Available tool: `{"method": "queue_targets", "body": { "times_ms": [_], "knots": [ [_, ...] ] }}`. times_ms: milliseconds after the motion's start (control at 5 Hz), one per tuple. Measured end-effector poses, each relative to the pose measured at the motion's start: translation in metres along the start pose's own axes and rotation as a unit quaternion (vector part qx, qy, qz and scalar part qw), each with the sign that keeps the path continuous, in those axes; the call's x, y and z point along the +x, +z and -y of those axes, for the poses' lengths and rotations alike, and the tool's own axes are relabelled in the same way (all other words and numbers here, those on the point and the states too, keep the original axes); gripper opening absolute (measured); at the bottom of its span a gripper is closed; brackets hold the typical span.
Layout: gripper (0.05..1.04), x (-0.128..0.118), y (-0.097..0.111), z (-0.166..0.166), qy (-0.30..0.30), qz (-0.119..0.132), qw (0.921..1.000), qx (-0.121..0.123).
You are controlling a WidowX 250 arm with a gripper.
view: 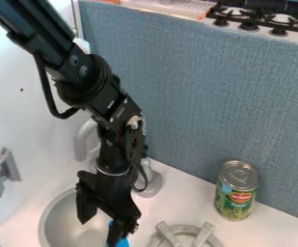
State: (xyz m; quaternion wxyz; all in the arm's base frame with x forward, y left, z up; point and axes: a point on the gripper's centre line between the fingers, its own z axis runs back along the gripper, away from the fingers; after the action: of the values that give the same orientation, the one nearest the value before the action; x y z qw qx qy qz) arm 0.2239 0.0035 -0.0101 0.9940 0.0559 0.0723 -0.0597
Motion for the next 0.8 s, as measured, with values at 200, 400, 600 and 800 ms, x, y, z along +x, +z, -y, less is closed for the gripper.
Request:
{"method": "queue_targets", "body": {
  "times_ms": [200, 400, 600, 800],
  "knots": [
    [1.001, 0.006, -0.009, 0.000, -0.005, -0.004, 0.9999, -0.010],
    [0.940, 0.009, -0.016, 0.002, -0.007, -0.009, 0.9998, -0.016],
    [0.654, 0.012, -0.023, 0.005, 0.003, -0.013, 0.9998, -0.017],
    [0.386, 0.011, -0.022, 0.007, 0.008, -0.014, 0.9997, -0.017]
  ]
}}
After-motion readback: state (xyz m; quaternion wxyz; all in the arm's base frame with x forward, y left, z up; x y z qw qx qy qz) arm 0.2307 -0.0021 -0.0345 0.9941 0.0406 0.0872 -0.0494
